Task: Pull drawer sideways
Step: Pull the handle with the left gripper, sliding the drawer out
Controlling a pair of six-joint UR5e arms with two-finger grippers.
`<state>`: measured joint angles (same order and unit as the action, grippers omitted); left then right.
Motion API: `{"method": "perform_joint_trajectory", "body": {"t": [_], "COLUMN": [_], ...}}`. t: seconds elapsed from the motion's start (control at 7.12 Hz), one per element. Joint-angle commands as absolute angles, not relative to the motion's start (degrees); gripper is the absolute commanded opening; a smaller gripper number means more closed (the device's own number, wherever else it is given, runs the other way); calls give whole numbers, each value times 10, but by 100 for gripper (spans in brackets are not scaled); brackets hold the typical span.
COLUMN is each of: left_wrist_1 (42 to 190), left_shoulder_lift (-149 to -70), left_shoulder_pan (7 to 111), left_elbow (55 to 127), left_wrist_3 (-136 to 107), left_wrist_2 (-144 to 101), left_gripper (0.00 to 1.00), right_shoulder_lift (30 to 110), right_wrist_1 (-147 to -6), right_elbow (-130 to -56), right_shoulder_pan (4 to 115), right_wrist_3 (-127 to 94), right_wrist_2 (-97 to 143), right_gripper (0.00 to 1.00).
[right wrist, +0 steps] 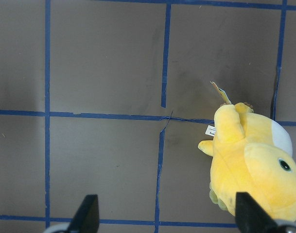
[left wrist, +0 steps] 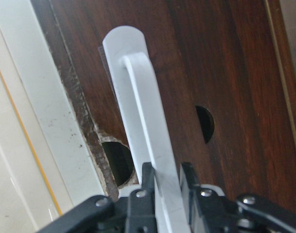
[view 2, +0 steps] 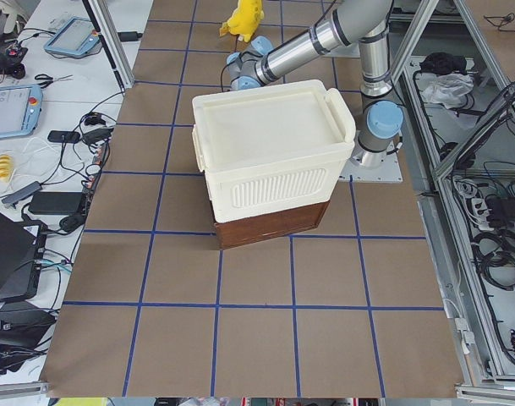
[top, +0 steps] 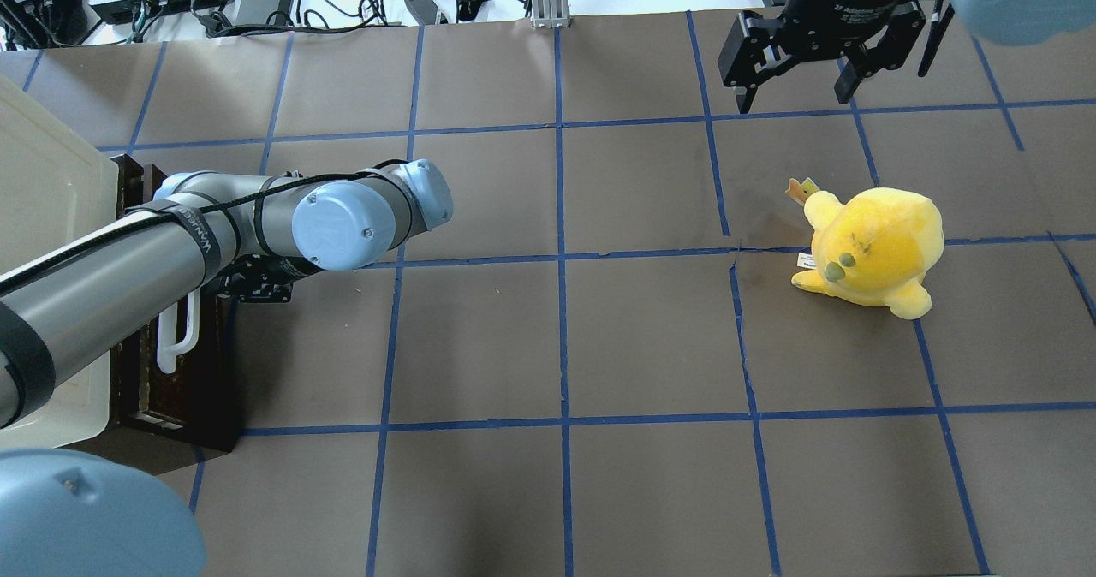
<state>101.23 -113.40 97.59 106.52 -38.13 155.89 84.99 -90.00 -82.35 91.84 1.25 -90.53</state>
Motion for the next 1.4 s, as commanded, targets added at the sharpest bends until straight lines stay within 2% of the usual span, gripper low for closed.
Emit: {"method": "perform_joint_trajectory", "body": {"t": [0.0,1.26], "left_wrist_1": [1012,1006], "left_shoulder_lift": [-1135,-1138], "left_shoulder_pan": [983,1032], "left_elbow": [1065,1050], "left_wrist_3": [-381,-381], "left_wrist_2": [1557,1532], "left_gripper": [14,14], "right_shoulder_lift": [850,850], "right_wrist_1": [-900,-900], "right_elbow": [-824,-824], "right_shoulder_pan": [918,918], "right_wrist_3": [13,12], "right_wrist_2": [-905,-905], "right_gripper": [100,100]}}
